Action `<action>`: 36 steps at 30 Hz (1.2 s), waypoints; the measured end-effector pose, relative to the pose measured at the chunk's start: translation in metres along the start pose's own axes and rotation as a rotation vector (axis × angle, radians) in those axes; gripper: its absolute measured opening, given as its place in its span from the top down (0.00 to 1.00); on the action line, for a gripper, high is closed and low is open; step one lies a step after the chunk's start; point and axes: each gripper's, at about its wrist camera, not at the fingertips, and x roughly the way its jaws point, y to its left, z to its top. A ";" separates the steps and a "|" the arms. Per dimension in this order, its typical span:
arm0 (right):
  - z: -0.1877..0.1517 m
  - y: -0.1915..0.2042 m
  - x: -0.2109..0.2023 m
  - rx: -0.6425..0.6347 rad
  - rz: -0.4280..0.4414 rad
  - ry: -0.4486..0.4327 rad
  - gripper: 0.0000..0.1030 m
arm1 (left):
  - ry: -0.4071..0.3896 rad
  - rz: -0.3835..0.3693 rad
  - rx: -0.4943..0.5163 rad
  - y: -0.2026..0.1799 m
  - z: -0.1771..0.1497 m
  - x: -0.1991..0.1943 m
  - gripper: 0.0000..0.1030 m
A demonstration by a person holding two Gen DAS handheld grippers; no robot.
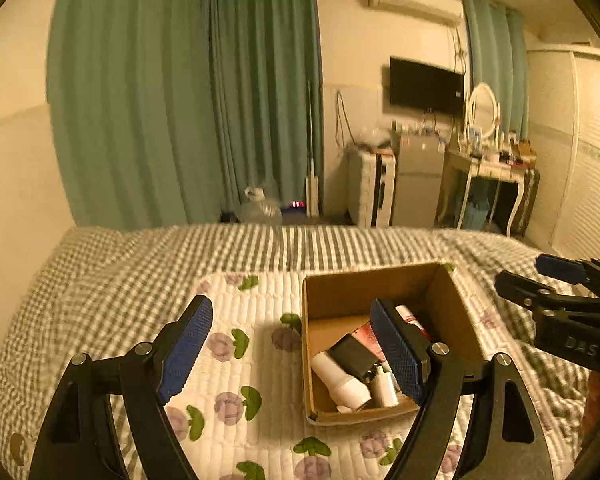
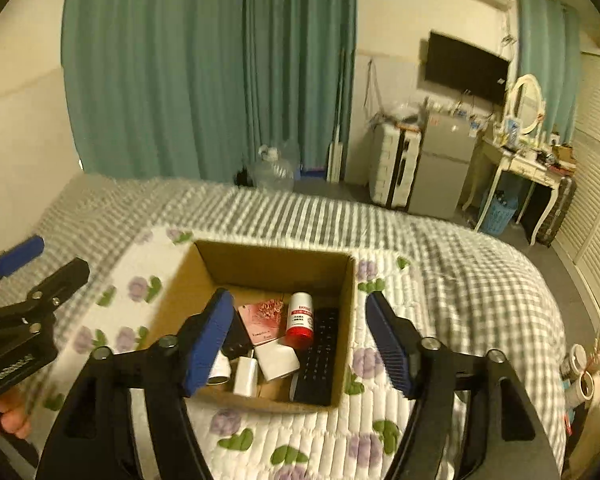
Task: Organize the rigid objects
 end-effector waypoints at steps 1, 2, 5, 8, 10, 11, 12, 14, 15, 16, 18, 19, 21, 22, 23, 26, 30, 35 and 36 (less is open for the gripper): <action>-0.002 -0.001 -0.016 0.007 -0.002 -0.023 0.30 | -0.018 0.003 -0.002 0.000 -0.001 -0.012 0.19; -0.006 -0.002 -0.032 0.013 -0.002 -0.047 0.30 | -0.041 0.006 -0.002 -0.001 -0.002 -0.025 0.19; -0.018 -0.003 -0.075 0.034 -0.006 -0.114 0.25 | -0.094 0.015 -0.006 -0.001 -0.007 -0.054 0.19; -0.030 0.001 -0.101 0.035 -0.027 -0.170 0.14 | -0.126 -0.003 -0.025 -0.001 -0.016 -0.075 0.19; -0.040 0.004 -0.112 0.029 -0.052 -0.202 0.04 | -0.142 -0.032 -0.049 0.001 -0.026 -0.085 0.07; -0.047 0.005 -0.117 0.032 -0.062 -0.225 0.01 | -0.149 -0.039 -0.062 0.002 -0.030 -0.088 0.00; -0.053 0.005 -0.120 0.039 -0.067 -0.242 0.00 | -0.161 -0.046 -0.073 0.003 -0.035 -0.090 0.00; -0.067 0.004 -0.121 0.057 -0.058 -0.266 0.00 | -0.189 -0.048 -0.078 0.003 -0.048 -0.091 0.00; -0.073 0.002 -0.119 0.069 -0.052 -0.271 0.00 | -0.194 -0.030 -0.072 0.003 -0.056 -0.088 0.00; -0.081 0.000 -0.117 0.090 -0.054 -0.278 0.00 | -0.193 -0.017 -0.063 0.001 -0.063 -0.085 0.00; -0.093 -0.004 -0.111 0.111 -0.060 -0.287 0.00 | -0.185 -0.014 -0.051 -0.001 -0.075 -0.082 0.00; -0.098 -0.004 -0.107 0.112 -0.054 -0.285 0.00 | -0.168 -0.018 -0.042 -0.002 -0.082 -0.075 0.00; -0.104 -0.005 -0.096 0.108 -0.048 -0.270 0.00 | -0.150 -0.010 -0.035 -0.005 -0.088 -0.068 0.00; -0.106 -0.004 -0.093 0.105 -0.048 -0.265 0.00 | -0.148 -0.006 -0.033 -0.005 -0.090 -0.066 0.00; -0.107 -0.004 -0.089 0.097 -0.047 -0.255 0.00 | -0.149 -0.002 -0.031 -0.005 -0.092 -0.063 0.00; -0.110 -0.001 -0.078 0.073 -0.065 -0.231 0.00 | -0.157 0.006 -0.027 -0.007 -0.095 -0.064 0.00; -0.115 0.000 -0.072 0.068 -0.075 -0.224 0.00 | -0.142 -0.001 -0.045 -0.004 -0.099 -0.062 0.00; -0.117 0.002 -0.068 0.057 -0.085 -0.206 0.00 | -0.120 -0.005 -0.052 -0.001 -0.103 -0.057 0.00; -0.117 0.002 -0.068 0.057 -0.084 -0.205 0.00 | -0.117 -0.006 -0.051 -0.001 -0.104 -0.057 0.00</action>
